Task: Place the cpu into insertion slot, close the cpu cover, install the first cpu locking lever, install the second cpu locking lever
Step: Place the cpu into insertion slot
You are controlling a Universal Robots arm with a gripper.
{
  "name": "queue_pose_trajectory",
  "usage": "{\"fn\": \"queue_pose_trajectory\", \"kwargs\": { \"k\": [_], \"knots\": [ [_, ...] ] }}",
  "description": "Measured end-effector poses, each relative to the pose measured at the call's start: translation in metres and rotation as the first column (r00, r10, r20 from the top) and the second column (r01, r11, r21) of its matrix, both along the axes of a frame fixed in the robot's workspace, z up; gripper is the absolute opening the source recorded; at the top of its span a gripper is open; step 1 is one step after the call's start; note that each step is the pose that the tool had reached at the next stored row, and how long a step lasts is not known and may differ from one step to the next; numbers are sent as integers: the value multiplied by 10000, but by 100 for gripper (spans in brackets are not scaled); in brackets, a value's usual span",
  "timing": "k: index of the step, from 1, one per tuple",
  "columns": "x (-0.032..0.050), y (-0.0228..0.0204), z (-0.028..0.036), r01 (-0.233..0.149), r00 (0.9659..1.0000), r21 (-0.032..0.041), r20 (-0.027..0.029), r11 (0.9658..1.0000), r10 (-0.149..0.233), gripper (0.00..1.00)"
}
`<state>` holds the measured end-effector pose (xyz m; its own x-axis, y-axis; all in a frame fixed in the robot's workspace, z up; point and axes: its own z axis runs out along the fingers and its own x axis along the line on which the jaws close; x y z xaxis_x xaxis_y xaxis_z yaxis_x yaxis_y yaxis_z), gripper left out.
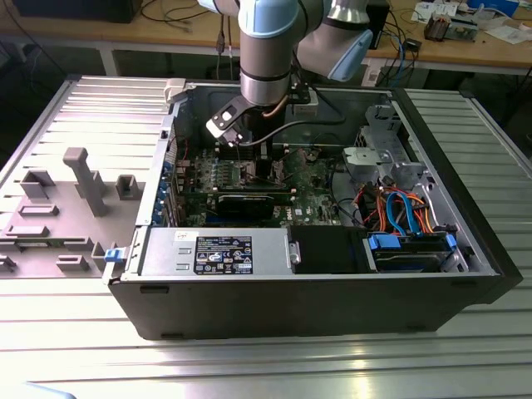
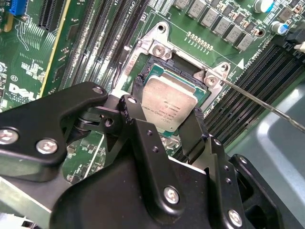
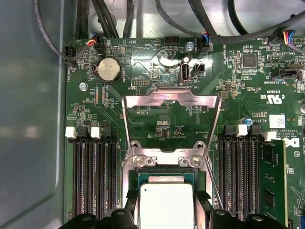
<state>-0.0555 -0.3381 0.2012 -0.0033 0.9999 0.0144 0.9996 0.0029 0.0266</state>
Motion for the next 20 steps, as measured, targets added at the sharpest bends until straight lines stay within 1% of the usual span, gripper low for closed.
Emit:
{"fn": "queue_pose_trajectory", "kwargs": {
  "k": [2,7,13,17,20],
  "knots": [
    [0,1,-20,-1,10000,-2,-1,10000,1,55],
    [-1,1,-41,1,10000,7,-3,10000,-1,55],
    [1,3,-26,48,10000,23,3,10000,-48,55],
    [0,-27,-28,139,9999,17,-2,9999,-139,55],
    [-1,-28,-35,144,9999,15,-3,9999,-144,55]
  ]
}}
